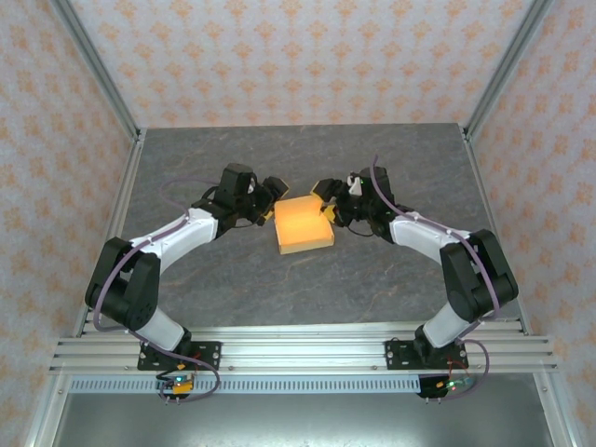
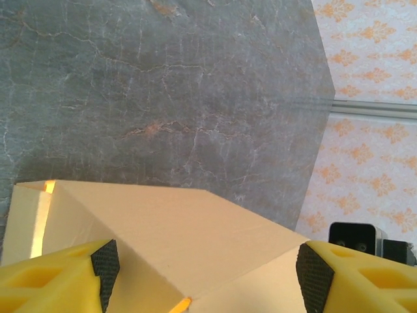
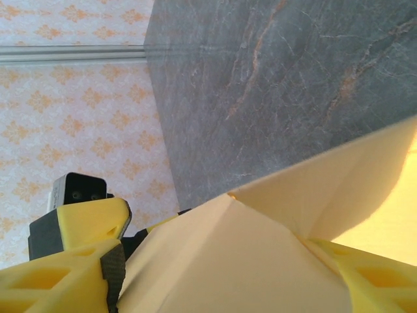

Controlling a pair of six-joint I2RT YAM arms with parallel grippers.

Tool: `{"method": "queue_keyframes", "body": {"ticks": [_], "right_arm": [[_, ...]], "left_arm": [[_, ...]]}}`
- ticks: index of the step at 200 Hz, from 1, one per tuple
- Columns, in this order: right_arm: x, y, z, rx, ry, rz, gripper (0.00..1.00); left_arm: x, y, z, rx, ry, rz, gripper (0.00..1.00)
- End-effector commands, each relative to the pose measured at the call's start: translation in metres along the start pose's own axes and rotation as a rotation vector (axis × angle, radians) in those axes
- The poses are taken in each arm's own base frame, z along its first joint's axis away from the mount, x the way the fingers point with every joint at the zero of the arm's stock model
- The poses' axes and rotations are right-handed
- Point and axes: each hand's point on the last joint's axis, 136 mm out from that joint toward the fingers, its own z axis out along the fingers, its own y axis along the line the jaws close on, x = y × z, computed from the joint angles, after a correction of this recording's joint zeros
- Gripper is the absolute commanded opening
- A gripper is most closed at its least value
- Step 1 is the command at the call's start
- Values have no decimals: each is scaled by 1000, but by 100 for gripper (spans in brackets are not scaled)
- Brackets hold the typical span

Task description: Fold the paper box

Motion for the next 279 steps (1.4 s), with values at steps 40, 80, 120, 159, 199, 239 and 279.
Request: {"method": "queue_keyframes", "body": {"ticks": [40,80,120,159,199,239,279], "right_arm": [[16,-20,-11,70,9,-52,70],[19,-31,-15,104,4,-49,68],[21,-24,-25,117,9,-82,78],[6,-8,-63,216,-18,-347,87],[-14,-9,-71,217,-3,-394,89],[-23,-10,-50,209,68,-472,89],[-32,-1,-31,161,106,-499,92]], "left_arm": [[33,22,15,-32,29,35,71],[34,39,15,-72,4,67,67],[37,27,10,-58,28,93,75],[38,14,-10,-47,25,86,89],[39,9,-19,-30,-9,30,91],[51,8,-2,1,13,-63,90],[49,9,8,-9,5,-102,90]]}}
